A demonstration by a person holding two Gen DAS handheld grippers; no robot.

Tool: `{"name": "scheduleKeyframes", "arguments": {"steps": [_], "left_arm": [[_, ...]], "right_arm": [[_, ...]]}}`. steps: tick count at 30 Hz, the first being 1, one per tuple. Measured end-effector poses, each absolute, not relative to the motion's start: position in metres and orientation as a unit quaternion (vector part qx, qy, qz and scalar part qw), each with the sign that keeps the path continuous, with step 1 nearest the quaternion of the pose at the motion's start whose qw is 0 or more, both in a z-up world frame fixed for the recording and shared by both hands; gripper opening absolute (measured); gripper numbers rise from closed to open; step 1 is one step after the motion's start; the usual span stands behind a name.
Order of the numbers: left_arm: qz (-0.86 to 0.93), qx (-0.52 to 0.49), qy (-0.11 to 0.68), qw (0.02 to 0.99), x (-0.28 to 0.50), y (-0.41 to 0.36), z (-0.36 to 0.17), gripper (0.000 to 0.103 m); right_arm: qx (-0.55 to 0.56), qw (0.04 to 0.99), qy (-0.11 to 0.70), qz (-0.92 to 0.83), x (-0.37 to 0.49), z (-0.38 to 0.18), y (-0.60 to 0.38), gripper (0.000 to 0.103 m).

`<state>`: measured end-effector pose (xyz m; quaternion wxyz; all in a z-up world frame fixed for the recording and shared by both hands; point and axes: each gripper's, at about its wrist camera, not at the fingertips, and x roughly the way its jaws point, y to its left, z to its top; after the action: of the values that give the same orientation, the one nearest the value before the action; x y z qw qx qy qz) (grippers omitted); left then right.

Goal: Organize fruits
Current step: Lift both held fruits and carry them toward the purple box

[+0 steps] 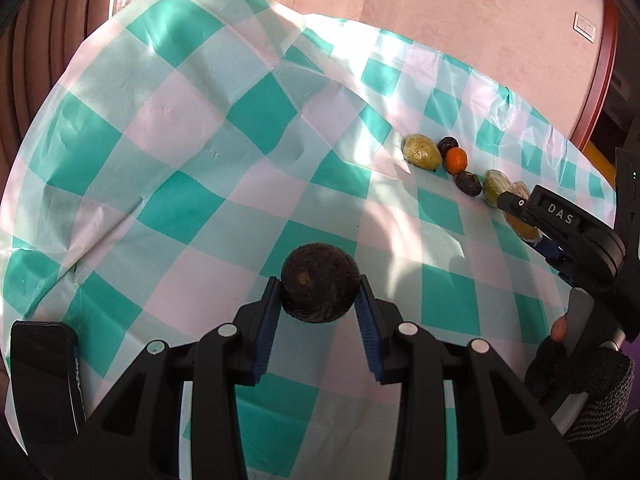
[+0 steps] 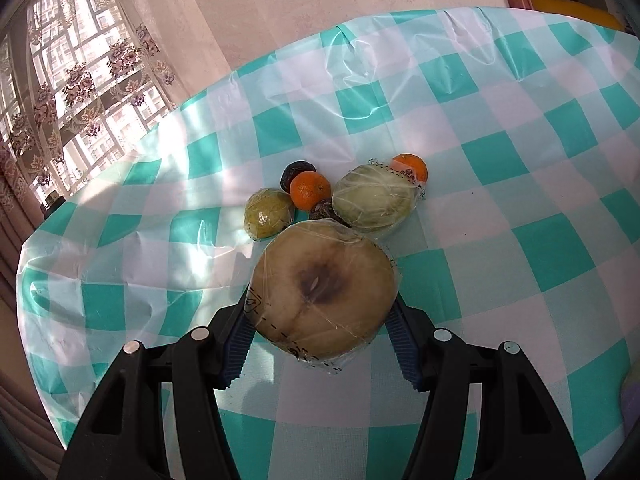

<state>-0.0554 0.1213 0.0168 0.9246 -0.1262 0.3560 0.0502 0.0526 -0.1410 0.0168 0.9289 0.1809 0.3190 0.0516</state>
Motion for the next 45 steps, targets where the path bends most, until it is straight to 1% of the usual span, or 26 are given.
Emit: {"name": "scheduleKeyframes", "arguments": {"steps": [16,30,45], "left_arm": [[0.037,-0.137,0.359,0.922,-0.055,0.126,0.015,0.038],[0.054,-0.144,0.362,0.919,-0.054,0.119,0.009,0.038],[0.062,-0.143,0.367,0.917,-0.051,0.121,0.002,0.038]], "right_arm": [[0.153,0.925,0.328,0.113,0.007,0.014,-0.123,0.060],[0.127,0.915,0.344,0.170,0.008,0.011,-0.129,0.060],[0.120,0.908,0.342,0.212,0.004,0.009,-0.148,0.060]]}}
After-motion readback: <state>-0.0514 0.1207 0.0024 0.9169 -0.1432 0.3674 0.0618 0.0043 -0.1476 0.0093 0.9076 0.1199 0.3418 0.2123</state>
